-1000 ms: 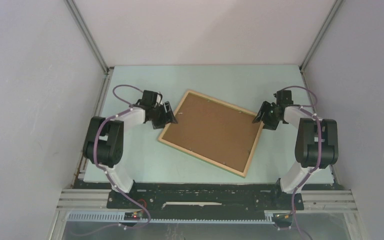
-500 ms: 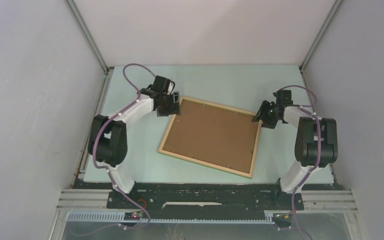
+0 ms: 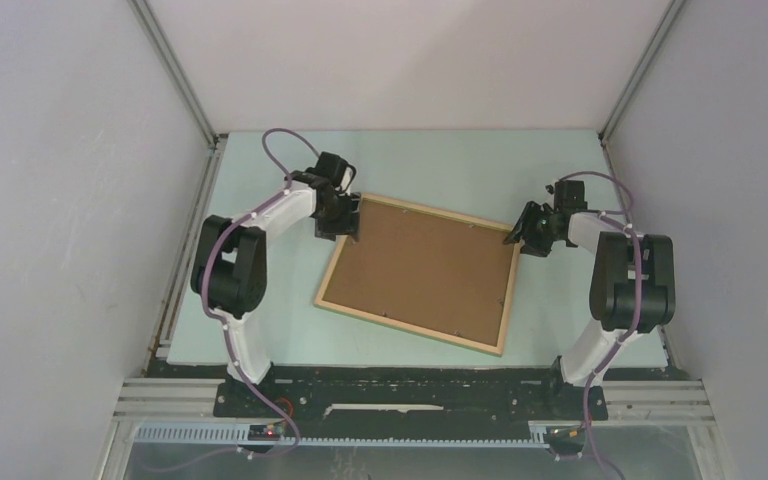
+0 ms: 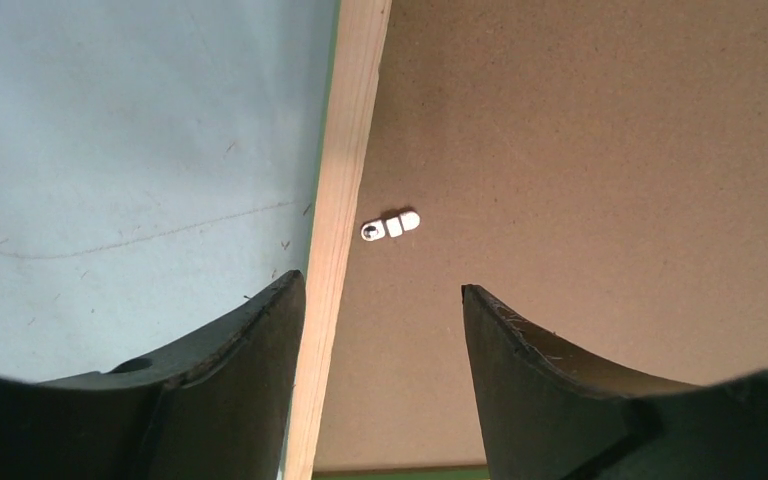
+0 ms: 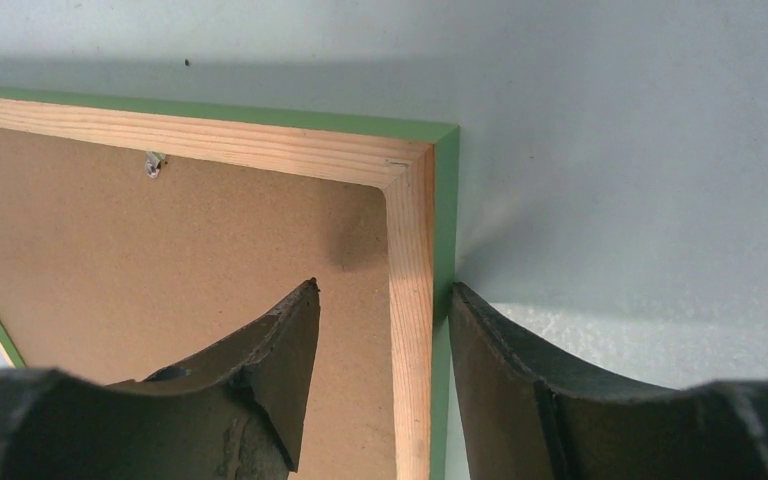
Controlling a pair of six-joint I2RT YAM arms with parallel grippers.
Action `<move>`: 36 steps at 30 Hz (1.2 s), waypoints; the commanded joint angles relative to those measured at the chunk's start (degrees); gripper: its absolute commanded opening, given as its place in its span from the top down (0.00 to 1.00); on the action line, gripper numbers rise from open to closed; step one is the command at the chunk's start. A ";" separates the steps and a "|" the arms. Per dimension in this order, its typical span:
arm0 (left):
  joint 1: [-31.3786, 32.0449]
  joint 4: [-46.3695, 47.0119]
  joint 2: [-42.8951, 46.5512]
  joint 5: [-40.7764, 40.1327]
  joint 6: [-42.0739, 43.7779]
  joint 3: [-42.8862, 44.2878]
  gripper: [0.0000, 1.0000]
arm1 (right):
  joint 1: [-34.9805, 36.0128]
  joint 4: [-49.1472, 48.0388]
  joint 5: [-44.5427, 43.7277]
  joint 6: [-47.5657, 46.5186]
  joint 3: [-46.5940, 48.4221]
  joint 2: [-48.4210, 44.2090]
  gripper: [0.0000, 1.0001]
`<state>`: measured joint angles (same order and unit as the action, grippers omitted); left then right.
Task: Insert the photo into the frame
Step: Install the photo frame at the center of the board.
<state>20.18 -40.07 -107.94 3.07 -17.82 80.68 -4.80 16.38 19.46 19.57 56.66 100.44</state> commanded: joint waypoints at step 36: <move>1.10 2.67 -0.46 -9.50 1.18 0.67 0.30 | -0.39 1.00 3.21 -0.58 -0.33 2.89 0.47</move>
<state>21.15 -39.77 -113.08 -4.73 -16.49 82.98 -5.58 15.51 22.15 19.59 56.69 101.38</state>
